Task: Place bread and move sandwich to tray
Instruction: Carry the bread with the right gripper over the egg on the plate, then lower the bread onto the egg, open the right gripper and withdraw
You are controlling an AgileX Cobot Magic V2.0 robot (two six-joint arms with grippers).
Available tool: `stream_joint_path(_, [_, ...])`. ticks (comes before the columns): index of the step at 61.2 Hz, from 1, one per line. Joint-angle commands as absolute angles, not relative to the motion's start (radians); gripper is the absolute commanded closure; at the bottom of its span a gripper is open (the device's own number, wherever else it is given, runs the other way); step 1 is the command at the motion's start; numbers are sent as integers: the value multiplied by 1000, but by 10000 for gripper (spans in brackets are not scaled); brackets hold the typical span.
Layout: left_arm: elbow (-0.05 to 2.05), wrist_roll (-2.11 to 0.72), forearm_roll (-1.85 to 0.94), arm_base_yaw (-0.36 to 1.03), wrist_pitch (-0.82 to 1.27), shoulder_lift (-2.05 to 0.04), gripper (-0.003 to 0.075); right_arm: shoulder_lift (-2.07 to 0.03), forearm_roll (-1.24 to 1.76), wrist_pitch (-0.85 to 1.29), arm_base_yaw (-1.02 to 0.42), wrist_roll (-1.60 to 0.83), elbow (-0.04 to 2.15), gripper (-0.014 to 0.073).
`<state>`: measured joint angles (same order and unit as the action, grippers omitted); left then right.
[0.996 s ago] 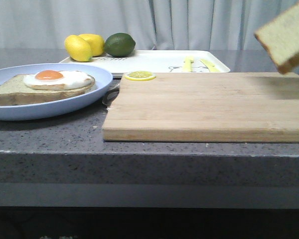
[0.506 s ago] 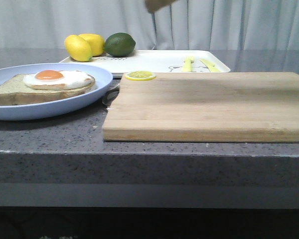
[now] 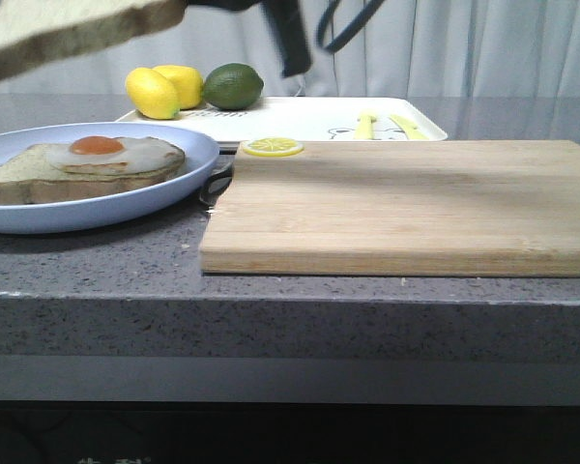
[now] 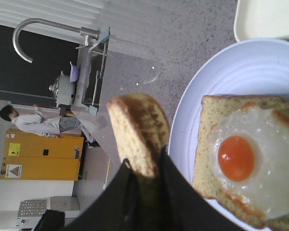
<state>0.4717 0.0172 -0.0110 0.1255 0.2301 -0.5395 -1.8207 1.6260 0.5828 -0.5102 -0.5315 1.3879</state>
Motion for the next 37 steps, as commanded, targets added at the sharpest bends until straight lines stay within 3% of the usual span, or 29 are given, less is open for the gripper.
stream_joint_path(1, [509,18,-18,131,145,-548,50,-1840,1696,639,-515,-550,1468,652])
stream_joint_path(11, [509,18,-18,131,145,-548,50,-1915,1698,653,-515,-550,1493,619])
stream_joint_path(27, [509,18,-18,131,145,-548,50,-1932,1668,670,-512,-550,1490,449])
stream_joint_path(37, [509,18,-18,131,145,-548,50,-1932,1655,739,-483,-550,1487,440])
